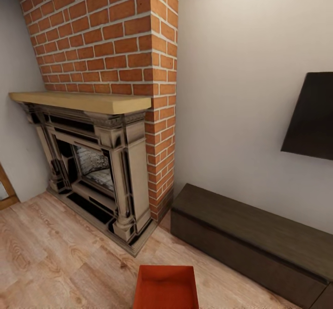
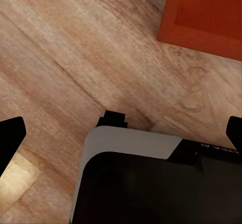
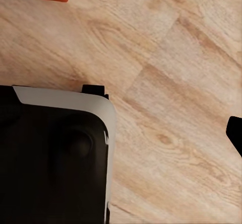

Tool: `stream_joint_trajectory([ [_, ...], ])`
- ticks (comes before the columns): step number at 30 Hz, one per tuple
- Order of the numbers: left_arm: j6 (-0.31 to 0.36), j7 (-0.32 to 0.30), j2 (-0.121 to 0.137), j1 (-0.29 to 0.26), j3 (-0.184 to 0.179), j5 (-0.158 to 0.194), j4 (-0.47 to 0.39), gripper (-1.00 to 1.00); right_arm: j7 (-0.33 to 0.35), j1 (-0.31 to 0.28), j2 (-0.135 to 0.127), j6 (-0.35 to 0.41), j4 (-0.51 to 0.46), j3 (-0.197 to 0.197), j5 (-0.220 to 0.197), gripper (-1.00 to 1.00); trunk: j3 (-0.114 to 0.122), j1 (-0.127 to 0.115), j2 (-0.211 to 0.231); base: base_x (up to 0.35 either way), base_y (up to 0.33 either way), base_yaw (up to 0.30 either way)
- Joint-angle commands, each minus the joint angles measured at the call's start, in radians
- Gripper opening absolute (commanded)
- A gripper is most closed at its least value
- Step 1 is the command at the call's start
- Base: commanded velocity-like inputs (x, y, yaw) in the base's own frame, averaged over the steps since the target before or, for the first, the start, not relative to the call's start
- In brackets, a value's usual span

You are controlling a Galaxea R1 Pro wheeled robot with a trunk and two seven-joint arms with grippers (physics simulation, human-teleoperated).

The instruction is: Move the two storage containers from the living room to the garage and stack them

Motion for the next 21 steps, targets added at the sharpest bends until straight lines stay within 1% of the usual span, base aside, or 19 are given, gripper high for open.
stream_joint_trajectory([
  [1,-0.003,0.002,0.000,-0.001,-0.008,0.008,0.000,1.00,0.000,-0.001,0.000,-0.005,0.003,0.008,-0.007,1.00,-0.003,0.000,-0.001,0.000,0.000,0.000],
  [21,-0.003,0.002,0.000,-0.001,-0.008,0.008,0.000,1.00,0.003,-0.001,0.000,0.000,0.003,0.008,-0.007,1.00,-0.035,0.000,-0.001,0.000,0.000,0.000],
])
